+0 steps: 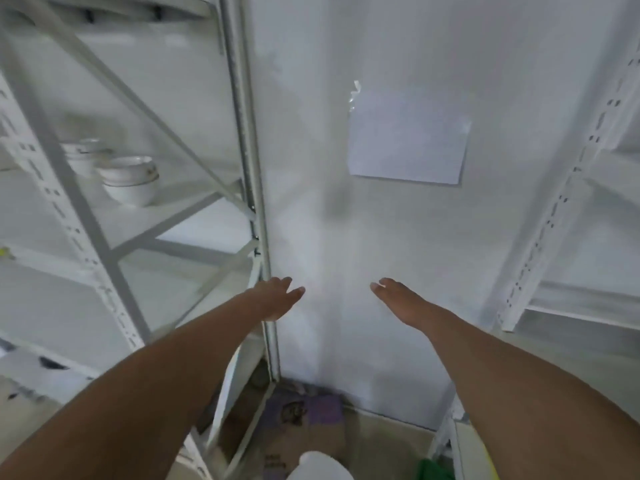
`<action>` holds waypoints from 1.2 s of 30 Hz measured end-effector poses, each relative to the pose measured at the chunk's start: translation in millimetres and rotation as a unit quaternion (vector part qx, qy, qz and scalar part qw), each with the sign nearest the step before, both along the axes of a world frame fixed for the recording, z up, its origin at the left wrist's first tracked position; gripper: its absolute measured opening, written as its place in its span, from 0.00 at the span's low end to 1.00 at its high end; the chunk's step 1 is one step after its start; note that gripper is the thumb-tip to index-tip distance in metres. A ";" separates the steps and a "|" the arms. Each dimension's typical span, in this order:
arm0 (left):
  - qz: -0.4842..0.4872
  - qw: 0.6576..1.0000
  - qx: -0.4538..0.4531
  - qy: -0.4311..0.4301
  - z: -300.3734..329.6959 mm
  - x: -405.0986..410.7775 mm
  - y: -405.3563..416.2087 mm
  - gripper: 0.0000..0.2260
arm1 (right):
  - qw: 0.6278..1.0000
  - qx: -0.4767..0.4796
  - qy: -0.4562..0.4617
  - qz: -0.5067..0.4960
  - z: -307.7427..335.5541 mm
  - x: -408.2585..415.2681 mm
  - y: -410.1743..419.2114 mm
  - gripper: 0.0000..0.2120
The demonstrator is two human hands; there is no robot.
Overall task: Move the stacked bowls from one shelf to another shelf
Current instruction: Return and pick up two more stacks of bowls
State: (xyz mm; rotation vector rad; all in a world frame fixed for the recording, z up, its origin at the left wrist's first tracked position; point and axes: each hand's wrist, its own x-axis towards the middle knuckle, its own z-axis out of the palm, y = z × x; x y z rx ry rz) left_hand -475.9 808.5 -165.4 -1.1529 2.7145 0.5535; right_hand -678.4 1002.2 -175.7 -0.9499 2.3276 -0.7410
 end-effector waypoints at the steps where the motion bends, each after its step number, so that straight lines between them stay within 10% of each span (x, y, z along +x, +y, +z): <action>1: 0.017 1.000 0.014 -0.017 -2.1 19.3 -3.8 0.31 | 1.000 0.002 -0.002 0.021 -1.4 10.0 -15.5 0.31; 17: 0.244 0.966 0.050 -0.067 15.4 329.5 -45.5 0.26 | 0.903 0.083 0.005 0.421 28.2 271.2 -202.5 0.28; 36: 0.413 0.906 0.005 -0.092 22.8 607.8 -124.9 0.27 | 0.842 0.073 0.083 0.529 40.6 518.7 -353.4 0.26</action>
